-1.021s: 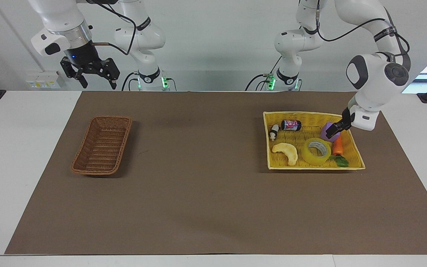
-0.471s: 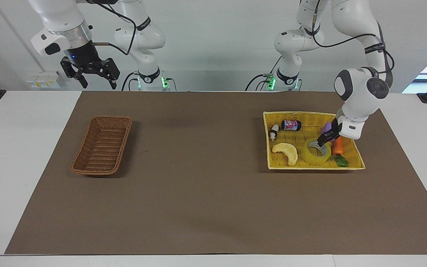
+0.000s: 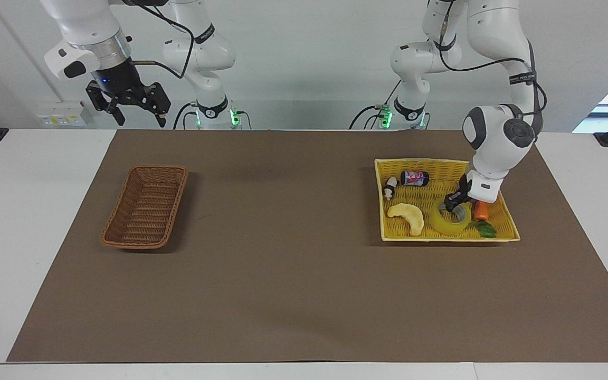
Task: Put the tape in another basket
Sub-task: 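Reach the left gripper down into the yellow tray onto the tape roll, then lift the tape with the left gripper while the right gripper reaches toward it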
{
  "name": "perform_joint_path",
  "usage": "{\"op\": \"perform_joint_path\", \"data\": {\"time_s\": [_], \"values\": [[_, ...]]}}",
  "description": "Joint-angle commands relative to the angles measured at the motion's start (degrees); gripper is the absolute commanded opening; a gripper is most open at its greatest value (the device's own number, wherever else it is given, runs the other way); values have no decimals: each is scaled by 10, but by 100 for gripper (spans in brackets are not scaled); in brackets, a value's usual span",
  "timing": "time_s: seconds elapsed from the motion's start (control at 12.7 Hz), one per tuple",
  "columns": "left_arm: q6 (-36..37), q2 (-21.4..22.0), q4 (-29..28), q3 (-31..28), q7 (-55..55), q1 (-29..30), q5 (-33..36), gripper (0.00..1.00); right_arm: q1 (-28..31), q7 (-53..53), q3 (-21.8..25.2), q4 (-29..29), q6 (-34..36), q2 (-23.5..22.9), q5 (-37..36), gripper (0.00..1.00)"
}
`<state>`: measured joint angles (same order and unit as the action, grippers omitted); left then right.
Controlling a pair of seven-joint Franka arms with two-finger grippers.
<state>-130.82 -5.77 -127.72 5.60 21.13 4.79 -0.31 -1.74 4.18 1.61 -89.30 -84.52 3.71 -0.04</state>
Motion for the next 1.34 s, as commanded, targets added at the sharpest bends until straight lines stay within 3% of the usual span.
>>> {"op": "perform_joint_path", "data": {"time_s": [0.0, 0.79, 1.26], "values": [[-21, -14, -9, -4, -4, -7, -2, 0, 7, -8, -5, -18, -11, 13, -1, 100], [151, -26, 142, -4, -22, -13, 0, 0, -1, -3, -6, -29, -13, 21, 5, 100], [285, -20, 257, 1, -61, -13, -4, 0, -23, 43, -31, -46, -33, 20, 85, 100]]}}
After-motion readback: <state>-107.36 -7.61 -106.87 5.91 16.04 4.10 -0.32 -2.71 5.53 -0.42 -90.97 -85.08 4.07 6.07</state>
